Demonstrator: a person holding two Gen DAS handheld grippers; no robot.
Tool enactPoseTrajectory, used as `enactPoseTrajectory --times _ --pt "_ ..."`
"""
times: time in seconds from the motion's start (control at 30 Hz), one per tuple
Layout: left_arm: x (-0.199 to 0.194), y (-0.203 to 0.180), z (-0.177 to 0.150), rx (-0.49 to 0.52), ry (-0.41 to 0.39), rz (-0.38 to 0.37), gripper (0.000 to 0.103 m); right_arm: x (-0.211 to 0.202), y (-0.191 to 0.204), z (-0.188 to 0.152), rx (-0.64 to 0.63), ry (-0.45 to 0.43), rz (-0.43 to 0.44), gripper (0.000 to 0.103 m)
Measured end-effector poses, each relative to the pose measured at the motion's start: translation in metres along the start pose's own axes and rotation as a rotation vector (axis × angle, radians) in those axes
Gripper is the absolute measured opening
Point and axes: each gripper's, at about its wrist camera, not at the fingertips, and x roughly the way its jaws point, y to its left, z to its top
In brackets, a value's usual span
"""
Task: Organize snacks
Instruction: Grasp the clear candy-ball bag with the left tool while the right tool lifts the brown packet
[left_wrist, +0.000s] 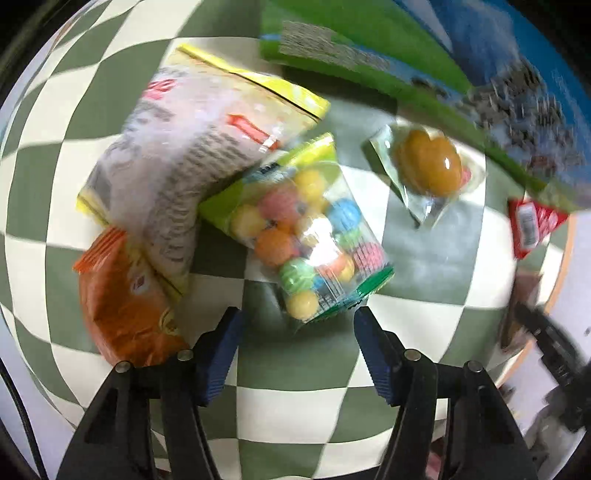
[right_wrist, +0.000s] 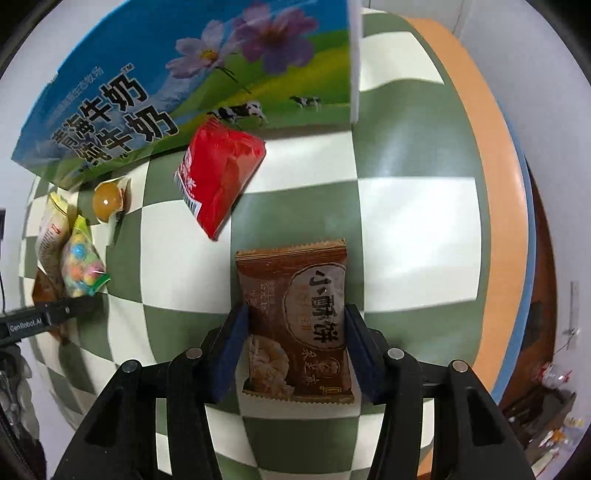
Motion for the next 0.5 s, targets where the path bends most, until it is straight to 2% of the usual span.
enactPoseTrajectory --times 0.07,0.2,0.27,0.33,0.4,0.43,0.5 --pt "-0.005 0.009 0.006 -0.088 -0.021 -0.050 0.064 0.000 -0.008 0.002 0.039 -0.007 0.017 0.064" --pt "0.001 0.022 0.019 -0.280 -0.022 -0.158 0.064 0.003 -0.014 0.015 0.093 -0.026 0.026 0.065" --pt "0.006 0.025 0.029 -0.316 -0.036 -0.154 0.064 0.005 -0.009 0.021 0.080 -0.031 0.004 0.065" --pt "0.006 0.020 0.032 -0.284 -0.062 -0.110 0.062 0.007 -0.002 0.020 0.067 -0.035 -0.015 0.063" --pt "0.001 0.007 0.036 -0.175 -0.090 -0.045 0.058 0.006 0.003 0.015 0.044 -0.039 -0.024 0.060" --pt "-0.001 -0.006 0.029 -0.083 -0.105 -0.003 0.052 0.005 0.003 0.012 0.035 -0.035 -0.023 0.059" --pt "0.000 -0.023 0.013 0.034 -0.107 0.055 0.051 0.006 0.010 0.002 0.015 -0.017 -0.021 0.059"
